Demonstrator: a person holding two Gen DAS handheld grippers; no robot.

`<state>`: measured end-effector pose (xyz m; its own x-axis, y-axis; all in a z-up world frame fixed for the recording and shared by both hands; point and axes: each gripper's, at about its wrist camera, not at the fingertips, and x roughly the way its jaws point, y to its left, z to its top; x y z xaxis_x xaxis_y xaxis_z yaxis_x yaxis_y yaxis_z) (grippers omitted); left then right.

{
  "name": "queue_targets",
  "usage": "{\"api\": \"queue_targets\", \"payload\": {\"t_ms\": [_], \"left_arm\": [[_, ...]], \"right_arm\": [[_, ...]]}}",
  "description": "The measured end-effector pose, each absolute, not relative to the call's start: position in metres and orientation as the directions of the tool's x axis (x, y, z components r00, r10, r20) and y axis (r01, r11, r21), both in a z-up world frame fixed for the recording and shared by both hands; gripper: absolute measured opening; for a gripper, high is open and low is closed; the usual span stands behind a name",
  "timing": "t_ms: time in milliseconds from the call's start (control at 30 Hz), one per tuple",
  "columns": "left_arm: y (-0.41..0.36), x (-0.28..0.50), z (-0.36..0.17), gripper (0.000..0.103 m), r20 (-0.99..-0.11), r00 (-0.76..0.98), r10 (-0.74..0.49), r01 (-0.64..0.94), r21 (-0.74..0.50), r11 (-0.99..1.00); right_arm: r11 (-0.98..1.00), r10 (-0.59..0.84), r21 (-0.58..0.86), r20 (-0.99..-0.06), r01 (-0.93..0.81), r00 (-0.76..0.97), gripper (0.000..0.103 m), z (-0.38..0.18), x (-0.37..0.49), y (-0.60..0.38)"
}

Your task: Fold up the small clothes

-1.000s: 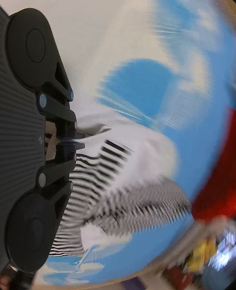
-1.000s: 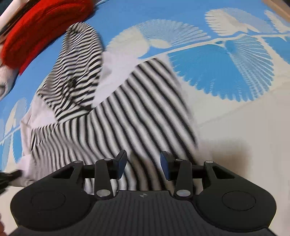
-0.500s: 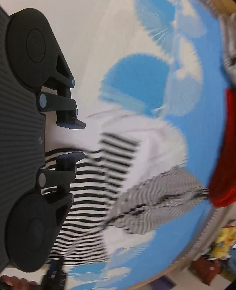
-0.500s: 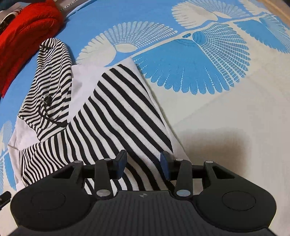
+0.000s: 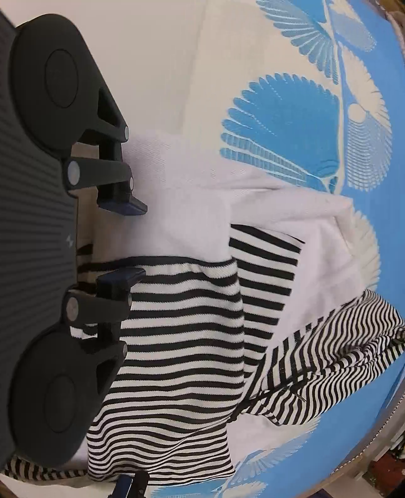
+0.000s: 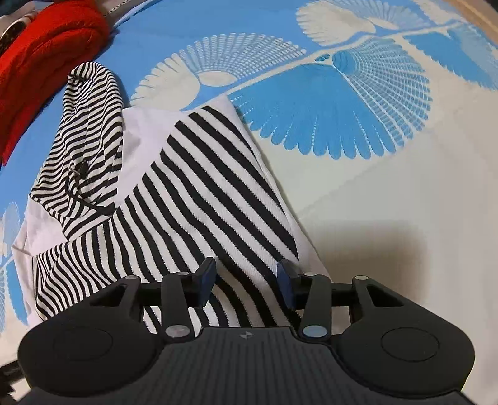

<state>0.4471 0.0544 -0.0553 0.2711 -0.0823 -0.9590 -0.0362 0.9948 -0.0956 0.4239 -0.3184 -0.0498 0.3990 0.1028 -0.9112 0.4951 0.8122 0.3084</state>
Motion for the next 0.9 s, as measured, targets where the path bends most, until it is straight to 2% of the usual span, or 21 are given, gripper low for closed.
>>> {"api": "queue_targets", "payload": {"t_ms": [133,267,633,900], "left_arm": [[0.046,0.446,-0.036,0.041,-0.931,0.349,-0.103,-0.022,-0.118,0.993],[0.035,0.447,-0.033,0.041,-0.93,0.359,-0.079,-0.013,-0.09,0.996],[0.016,0.456,-0.007,0.041,-0.867,0.488,-0.098,-0.049,-0.139,0.989],[-0.006,0.454,0.008,0.041,-0.782,0.621,-0.048,-0.052,-0.102,0.993]], "right_arm": [[0.858,0.051,0.268,-0.893,0.438,0.446,0.05,-0.031,0.425,-0.311],[0.916,0.001,0.201,-0.867,0.348,0.498,0.054,-0.014,0.424,-0.303],[0.959,-0.053,0.104,-0.85,0.265,0.524,0.056,-0.003,0.419,-0.308],[0.965,-0.063,0.081,-0.851,0.249,0.522,0.059,0.002,0.411,-0.328]]}}
